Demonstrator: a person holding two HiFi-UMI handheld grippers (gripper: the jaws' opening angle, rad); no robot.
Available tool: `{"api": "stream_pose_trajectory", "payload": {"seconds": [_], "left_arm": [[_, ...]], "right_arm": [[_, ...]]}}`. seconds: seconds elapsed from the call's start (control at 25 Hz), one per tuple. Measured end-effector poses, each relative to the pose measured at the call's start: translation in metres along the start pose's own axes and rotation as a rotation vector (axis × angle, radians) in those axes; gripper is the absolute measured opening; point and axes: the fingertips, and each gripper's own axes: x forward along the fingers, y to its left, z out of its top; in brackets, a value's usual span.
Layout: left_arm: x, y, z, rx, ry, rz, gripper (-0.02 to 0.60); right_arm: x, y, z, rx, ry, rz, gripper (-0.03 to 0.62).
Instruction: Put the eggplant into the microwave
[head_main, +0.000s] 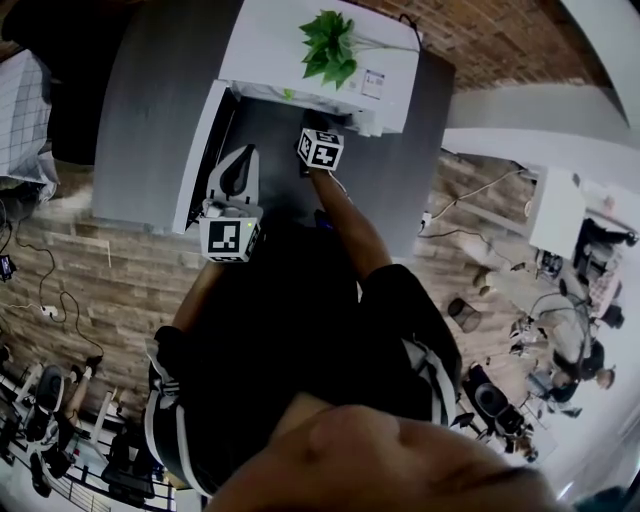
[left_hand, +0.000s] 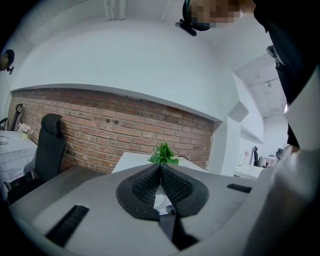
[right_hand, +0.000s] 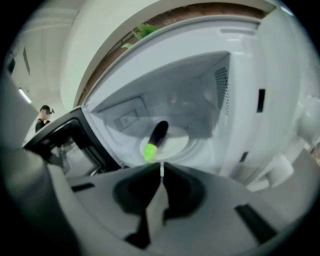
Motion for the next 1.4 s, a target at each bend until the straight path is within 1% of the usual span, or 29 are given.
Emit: {"api": "stream_pose_trajectory", "payload": {"seconds": [0.2,0.32,0.4,0.52,0.64,0.8,0.92,1.16,1.4], "left_arm": [[-0.013,-0.004,0.009,0.011,-0.029,0.008,0.035],[-0.021,-0.007,0.01,0.038,-0.048,0.004,0.035],[-0.026,-0.01,0.009,0.032,-0.051,0.001,0.035],[-0.03,-0.016,0.01,0.022,-0.048,-0.004,0.035],[-0.035,-0.023,0.01,0.033,-0.05,-0.015,0.035],[-0.039,-0.031,0.013,0.041,-0.08,-0.029,0.035],[-0.043,-0.033,0.014,0.057,-0.079,-0.036,0.035],[-0.048,-0.037,0.017,0.052,-0.088,-0.038,0.035],[-0.052,-0.036,0.016,0.06,-0.09,-0.039,0.035]], "right_arm": [[-0.027,0.006,-0.008,0.002,0.02,0.012,0.035],[-0.044,0.007,-0.011,0.002,0.023,0.016,0.034],[-0.055,0.008,-0.009,-0.002,0.017,0.017,0.034],[-0.072,0.009,-0.005,0.006,-0.001,0.027,0.034],[-0.088,0.009,-0.005,0.015,-0.024,0.033,0.034],[-0.113,0.012,0.002,0.023,-0.057,0.035,0.034],[-0.131,0.018,0.008,0.021,-0.076,0.051,0.034],[-0.159,0.028,0.019,0.035,-0.1,0.085,0.034],[-0.182,0.044,0.03,0.015,-0.13,0.121,0.034]]}}
